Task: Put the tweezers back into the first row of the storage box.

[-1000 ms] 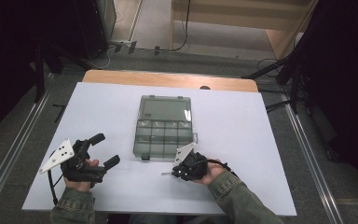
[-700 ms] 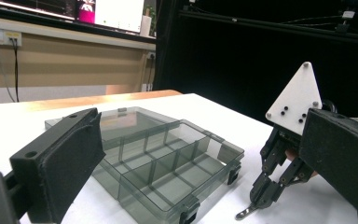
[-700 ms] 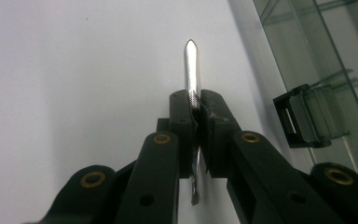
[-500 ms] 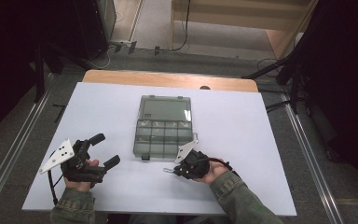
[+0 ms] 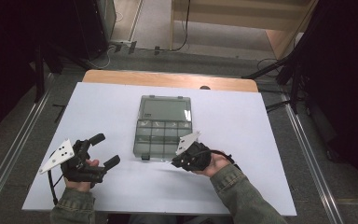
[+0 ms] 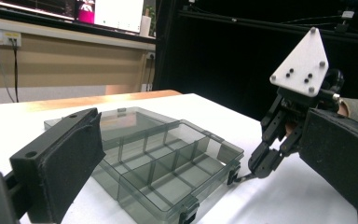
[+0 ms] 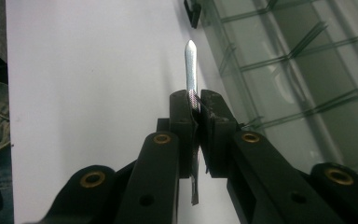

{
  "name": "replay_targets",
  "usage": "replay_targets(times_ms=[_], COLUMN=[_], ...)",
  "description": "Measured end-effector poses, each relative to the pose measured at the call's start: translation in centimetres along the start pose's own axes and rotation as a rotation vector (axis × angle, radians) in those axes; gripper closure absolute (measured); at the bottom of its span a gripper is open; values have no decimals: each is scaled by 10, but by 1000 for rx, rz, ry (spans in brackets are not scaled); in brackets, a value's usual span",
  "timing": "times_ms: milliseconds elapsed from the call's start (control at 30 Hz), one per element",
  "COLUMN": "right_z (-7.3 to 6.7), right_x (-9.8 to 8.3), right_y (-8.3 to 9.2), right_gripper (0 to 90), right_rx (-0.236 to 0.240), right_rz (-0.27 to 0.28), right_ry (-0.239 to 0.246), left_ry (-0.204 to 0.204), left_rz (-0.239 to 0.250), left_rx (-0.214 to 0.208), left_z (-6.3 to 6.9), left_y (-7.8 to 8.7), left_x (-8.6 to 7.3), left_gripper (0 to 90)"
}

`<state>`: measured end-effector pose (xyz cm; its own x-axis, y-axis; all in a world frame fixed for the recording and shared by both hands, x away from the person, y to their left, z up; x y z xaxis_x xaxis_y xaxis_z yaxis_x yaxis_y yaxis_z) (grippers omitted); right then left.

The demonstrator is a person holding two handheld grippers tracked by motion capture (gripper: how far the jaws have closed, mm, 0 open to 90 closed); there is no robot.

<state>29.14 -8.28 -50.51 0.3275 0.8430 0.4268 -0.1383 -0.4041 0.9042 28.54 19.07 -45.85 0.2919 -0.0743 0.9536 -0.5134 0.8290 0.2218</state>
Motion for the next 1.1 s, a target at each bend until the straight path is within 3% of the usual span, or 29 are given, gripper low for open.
replay_targets(times_ms=[767,1100], right_z=[24,47], right_x=[24,37], right_y=[25,28], right_gripper=[859,859], right_rx=[-50,-82], right_rz=[51,62], right_ry=[3,-21], left_ry=[4,-1], left_rz=[-1,-4], left_rx=[0,0], left_z=[0,-1], left_y=[0,-1], left_x=[0,0], left_gripper=[0,0])
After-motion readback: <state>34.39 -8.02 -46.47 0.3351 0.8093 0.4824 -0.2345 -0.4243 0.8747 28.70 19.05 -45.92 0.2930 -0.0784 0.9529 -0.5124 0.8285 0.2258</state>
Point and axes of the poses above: each handheld gripper's, and its own axes: y roughly backward along the jaws, x roughly out of its top, z roughly to its right, the point moved 6 cm from there along -y, roughly forward along the jaws, and after that the axes turned 10 degrees about -z, right-handed, at the moved point
